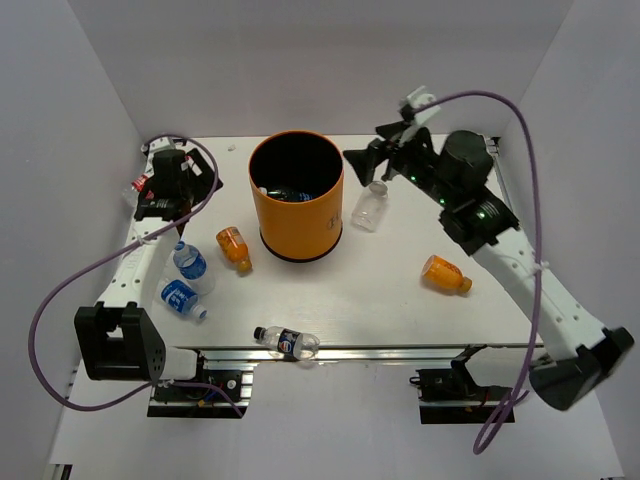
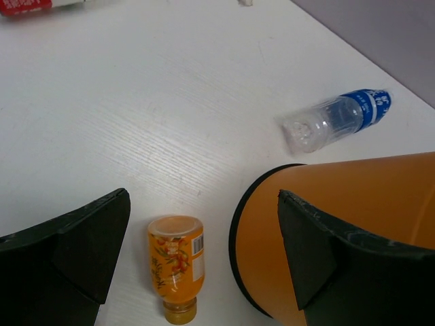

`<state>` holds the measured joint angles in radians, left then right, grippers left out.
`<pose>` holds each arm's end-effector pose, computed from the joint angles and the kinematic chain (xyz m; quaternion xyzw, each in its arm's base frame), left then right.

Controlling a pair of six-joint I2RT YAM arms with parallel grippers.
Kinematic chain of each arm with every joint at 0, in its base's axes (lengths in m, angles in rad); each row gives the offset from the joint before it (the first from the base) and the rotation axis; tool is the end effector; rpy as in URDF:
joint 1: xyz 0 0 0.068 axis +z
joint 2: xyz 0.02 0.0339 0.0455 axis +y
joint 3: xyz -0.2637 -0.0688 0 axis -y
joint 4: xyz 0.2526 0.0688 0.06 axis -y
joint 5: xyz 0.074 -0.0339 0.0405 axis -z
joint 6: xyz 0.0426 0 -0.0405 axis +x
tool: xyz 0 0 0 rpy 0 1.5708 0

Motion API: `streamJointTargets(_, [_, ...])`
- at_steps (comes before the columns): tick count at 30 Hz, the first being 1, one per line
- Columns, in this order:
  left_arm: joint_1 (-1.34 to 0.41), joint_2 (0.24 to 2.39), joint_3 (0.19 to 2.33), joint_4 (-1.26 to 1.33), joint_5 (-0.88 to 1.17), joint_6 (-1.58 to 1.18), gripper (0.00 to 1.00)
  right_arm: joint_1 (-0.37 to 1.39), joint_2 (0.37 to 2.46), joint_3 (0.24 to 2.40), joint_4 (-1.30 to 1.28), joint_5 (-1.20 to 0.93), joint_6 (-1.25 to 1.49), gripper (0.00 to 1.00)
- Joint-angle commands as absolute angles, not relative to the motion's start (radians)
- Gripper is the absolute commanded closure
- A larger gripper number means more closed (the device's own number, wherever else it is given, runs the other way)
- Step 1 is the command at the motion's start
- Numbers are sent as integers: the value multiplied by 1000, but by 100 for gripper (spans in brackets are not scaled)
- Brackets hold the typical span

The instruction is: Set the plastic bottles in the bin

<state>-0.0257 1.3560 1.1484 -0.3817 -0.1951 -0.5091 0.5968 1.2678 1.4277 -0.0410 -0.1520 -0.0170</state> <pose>0.3197 0.0000 0.3134 -0.2547 0.8413 -0.0411 0.4751 0.2416 0.1719 0.4784 -0.2541 0.6138 0.2615 0.7002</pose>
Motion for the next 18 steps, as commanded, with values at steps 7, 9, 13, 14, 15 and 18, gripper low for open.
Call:
streamJointTargets(7, [-126, 1353, 1249, -509, -336, -542, 2, 459, 951, 990, 112, 115, 198, 11])
streamJointTargets(9, [-126, 1313, 1262, -534, -421, -554, 2, 445, 907, 939, 117, 104, 212, 11])
streamJointTargets(13, [-126, 1269, 1331, -716, -590, -667, 2, 442, 885, 862, 123, 100, 232, 11])
streamJointTargets(14, [-126, 1256, 1325, -733, -589, -699, 2, 442, 884, 856, 121, 112, 238, 11])
streamJointTargets(15, [-126, 1244, 1313, -759, -578, -704, 2, 439, 884, 848, 123, 124, 242, 11])
streamJointTargets(18, [-126, 1216, 1287, -866, -604, -745, 2, 427, 890, 827, 120, 156, 241, 11])
